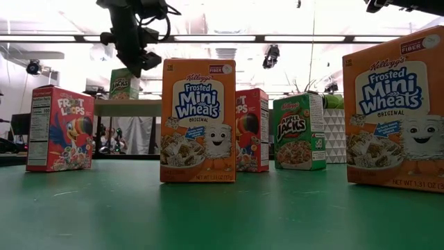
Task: Stack cereal on shelf
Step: Put the bottom right green cereal box on the shelf
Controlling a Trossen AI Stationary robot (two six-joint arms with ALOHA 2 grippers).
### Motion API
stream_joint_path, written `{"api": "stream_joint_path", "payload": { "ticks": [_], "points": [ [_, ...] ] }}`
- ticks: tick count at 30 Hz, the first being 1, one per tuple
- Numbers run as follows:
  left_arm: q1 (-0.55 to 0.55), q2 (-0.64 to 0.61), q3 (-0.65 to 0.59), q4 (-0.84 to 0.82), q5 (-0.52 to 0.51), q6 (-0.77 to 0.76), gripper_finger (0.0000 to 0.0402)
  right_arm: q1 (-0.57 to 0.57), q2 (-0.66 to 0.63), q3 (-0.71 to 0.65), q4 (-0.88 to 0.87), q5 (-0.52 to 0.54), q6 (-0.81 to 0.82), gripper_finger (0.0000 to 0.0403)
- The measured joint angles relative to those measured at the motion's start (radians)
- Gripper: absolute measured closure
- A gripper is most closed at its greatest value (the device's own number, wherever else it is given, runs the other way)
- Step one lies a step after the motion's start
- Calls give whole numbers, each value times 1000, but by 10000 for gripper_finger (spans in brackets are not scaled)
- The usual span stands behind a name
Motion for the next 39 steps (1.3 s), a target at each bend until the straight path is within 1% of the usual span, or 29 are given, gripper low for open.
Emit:
{"api": "stream_joint_path", "payload": {
  "ticks": [3, 5, 8, 9, 10, 12, 15, 17, 22, 26, 28, 39],
  "points": [
    [-32, -7, 40, -7, 68, 7, 400, 0, 0, 0, 0, 0, 0, 394],
    [-61, -19, 84, -43, 140, 44, 400, 0, 0, 0, 0, 0, 0, 394],
    [-96, -34, 144, -168, 308, 115, 400, 0, 0, 0, 0, 0, 0, 394],
    [-101, -36, 155, -219, 353, 130, 400, 0, 0, 0, 0, 0, 0, 394],
    [-105, -37, 158, -269, 370, 129, 400, 0, 0, 0, -1, 0, 0, 394],
    [-102, -38, 148, -345, 350, 96, 400, 0, 0, 0, -1, 0, 0, 394],
    [-72, -39, 101, -383, 210, 56, 400, 0, 0, 0, -1, 0, 1, 394],
    [-55, -39, 64, -362, 135, 50, 400, 0, 0, 0, -1, 0, 1, 394],
    [-19, -39, 4, -317, 86, 54, 400, 0, 0, 0, -1, 0, 1, 394],
    [-5, -38, -15, -288, 9, 64, 400, 0, 0, 0, 0, 0, -6, 394],
    [3, -38, -15, -278, -11, 65, 400, 0, 0, 0, 0, 0, -7, 394],
    [33, -18, -15, -190, -11, 61, 400, 0, 0, 0, 0, 0, -7, 394]
  ]
}}
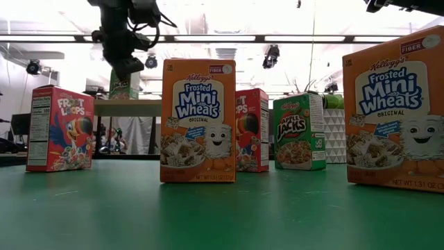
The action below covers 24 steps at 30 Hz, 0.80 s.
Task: Stack cereal on shelf
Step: Put the bottom right green cereal box on the shelf
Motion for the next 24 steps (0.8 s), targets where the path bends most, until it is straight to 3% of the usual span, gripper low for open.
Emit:
{"api": "stream_joint_path", "payload": {
  "ticks": [24],
  "points": [
    [21, 31, -7, 38, 48, -64, 400, 0, 0, 0, 0, 0, 0, 394]
  ]
}}
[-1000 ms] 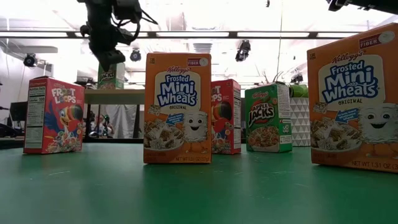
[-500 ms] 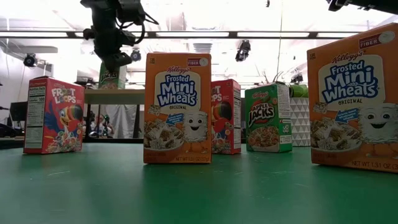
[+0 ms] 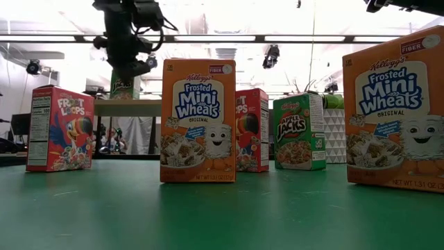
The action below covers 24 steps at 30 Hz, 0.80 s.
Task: Stack cereal on shelf
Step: Put the bottom right green cereal box on the shelf
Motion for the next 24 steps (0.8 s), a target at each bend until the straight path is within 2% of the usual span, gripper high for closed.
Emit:
{"api": "stream_joint_path", "payload": {
  "ticks": [19, 24],
  "points": [
    [17, 21, -66, 20, -30, 8, 400, 0, 0, 0, 0, 0, -2, 394],
    [30, 21, -66, 20, -77, 29, 400, 0, 0, 0, 0, 0, -1, 394]
  ]
}}
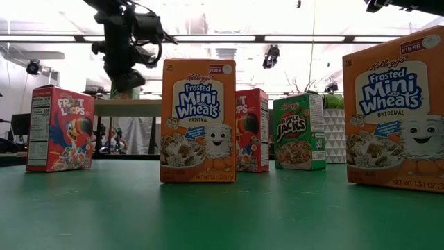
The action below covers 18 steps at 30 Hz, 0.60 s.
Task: Stack cereal on shelf
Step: Put the bottom right green cereal box on the shelf
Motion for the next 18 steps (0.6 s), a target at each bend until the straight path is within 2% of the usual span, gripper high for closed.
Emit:
{"api": "stream_joint_path", "payload": {
  "ticks": [9, 18],
  "points": [
    [-1, 0, 0, 11, 51, -27, 400, 0, 0, 0, 0, 0, -1, 394],
    [24, 3, 0, 20, 51, -19, 400, 0, 0, 0, 0, 0, 1, 394]
  ]
}}
